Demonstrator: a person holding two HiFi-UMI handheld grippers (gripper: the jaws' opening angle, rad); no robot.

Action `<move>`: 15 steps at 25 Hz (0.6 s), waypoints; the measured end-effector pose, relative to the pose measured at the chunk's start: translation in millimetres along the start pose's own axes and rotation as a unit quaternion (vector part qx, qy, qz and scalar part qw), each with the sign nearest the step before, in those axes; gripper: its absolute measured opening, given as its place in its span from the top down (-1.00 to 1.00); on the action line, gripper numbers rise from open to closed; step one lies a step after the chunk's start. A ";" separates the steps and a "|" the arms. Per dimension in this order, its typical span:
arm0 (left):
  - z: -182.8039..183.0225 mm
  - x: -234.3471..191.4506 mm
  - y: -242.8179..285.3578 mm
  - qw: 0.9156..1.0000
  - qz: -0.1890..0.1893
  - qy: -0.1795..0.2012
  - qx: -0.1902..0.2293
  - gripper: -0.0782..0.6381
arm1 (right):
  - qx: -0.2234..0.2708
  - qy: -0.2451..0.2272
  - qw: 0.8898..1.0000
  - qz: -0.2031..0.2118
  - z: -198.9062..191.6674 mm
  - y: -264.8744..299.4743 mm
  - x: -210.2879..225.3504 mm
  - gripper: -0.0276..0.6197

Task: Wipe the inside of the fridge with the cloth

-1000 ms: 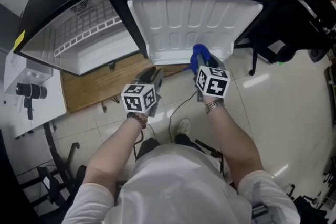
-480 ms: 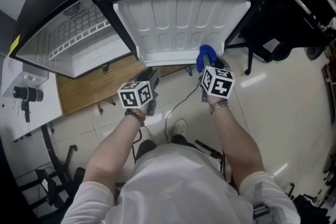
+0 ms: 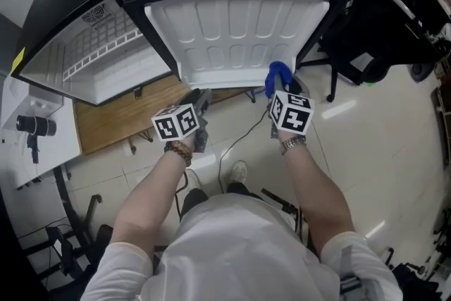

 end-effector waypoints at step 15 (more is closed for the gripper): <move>15.2 -7.8 16.0 0.992 -0.021 -0.118 0.036 0.31 | 0.007 -0.007 1.000 0.018 8.7 -5.2 -2.4 0.63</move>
Point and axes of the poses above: the fingertips, and each gripper's own axes: y forward along the fingers, x to its right, z out of its top, the point moved 1 cm from there along -y, backward along the fingers, and after that the axes turned 10 degrees about z, right-handed, at the moved point
